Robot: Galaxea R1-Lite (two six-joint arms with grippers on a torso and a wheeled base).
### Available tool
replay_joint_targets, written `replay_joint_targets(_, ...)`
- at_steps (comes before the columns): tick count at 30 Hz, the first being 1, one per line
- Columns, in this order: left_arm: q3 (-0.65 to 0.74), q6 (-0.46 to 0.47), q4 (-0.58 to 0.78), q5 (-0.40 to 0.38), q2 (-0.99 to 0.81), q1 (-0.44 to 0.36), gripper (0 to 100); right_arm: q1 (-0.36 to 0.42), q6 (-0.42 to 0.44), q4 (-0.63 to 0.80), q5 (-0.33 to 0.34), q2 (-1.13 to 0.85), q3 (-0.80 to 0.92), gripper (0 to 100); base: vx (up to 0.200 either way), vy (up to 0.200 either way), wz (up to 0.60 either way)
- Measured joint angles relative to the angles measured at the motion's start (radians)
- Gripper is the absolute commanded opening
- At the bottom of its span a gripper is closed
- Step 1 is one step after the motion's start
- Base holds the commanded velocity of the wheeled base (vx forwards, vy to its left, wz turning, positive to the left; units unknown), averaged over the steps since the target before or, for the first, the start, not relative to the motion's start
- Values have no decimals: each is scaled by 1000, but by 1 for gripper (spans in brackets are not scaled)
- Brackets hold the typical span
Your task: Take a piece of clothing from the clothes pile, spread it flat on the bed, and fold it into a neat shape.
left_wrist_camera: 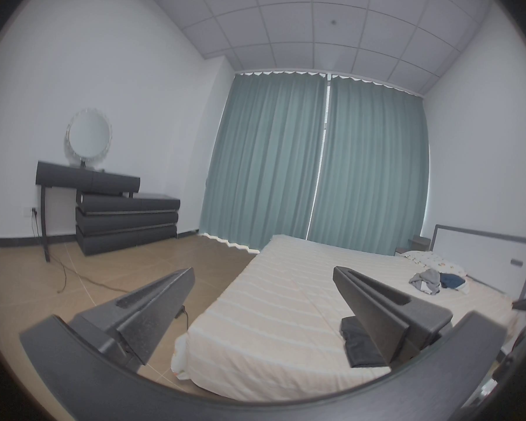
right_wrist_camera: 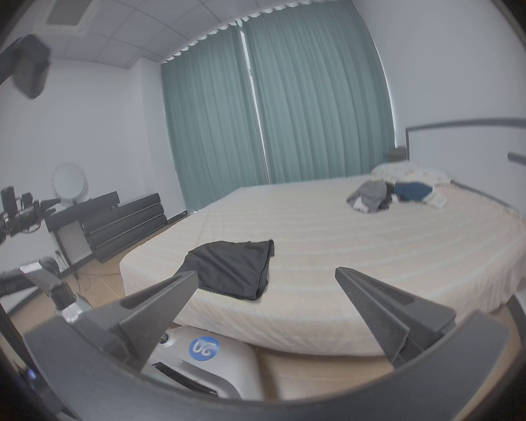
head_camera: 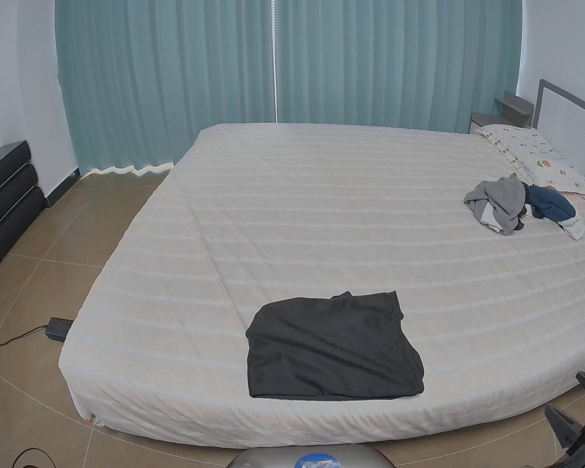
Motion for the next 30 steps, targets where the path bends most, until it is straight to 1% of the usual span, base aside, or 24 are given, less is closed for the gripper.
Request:
replay_joint_targets(3, 33, 27, 12, -15, -48, 10, 100, -26, -72, 8, 27, -73, 1, 100, 0, 0, 0)
replay_joint_targets(6, 74, 47, 6, -26, -73, 15, 100, -40, -97, -2, 27, -113, 20, 100, 0, 0, 0)
replay_joint_targets(8, 101, 57, -29, -28, -84, 17, 100, -45, -106, -20, 11, -129, 37, 100, 0, 0, 0)
replay_joint_targets(11, 164, 72, -143, -33, -94, 18, 100, -49, -118, -78, -14, -145, 70, 100, 0, 0, 0)
replay_joint_targets(13, 227, 90, -258, -42, -98, 19, 100, -50, -126, -109, -31, -152, 94, 100, 0, 0, 0)
replay_joint_targets(17, 297, 113, -348, -66, -102, 19, 100, -50, -136, -140, -57, -159, 120, 100, 0, 0, 0)
replay_joint_targets(19, 317, 120, -347, -77, -103, 19, 100, -51, -136, -143, -79, -160, 127, 100, 0, 0, 0)
replay_joint_targets(21, 331, 125, -312, -99, -104, 19, 100, -51, -130, -137, -109, -162, 131, 100, 0, 0, 0)
replay_joint_targets(24, 339, 129, -240, -162, -104, 19, 100, -51, -104, -126, -150, -163, 134, 100, 0, 0, 0)
replay_joint_targets(26, 341, 136, -226, -184, -104, 19, 100, -51, -93, -122, -161, -163, 134, 100, 0, 0, 0)
replay_joint_targets(30, 343, 179, -169, -238, -104, 19, 100, -52, -86, -119, -166, -163, 135, 100, 0, 0, 0)
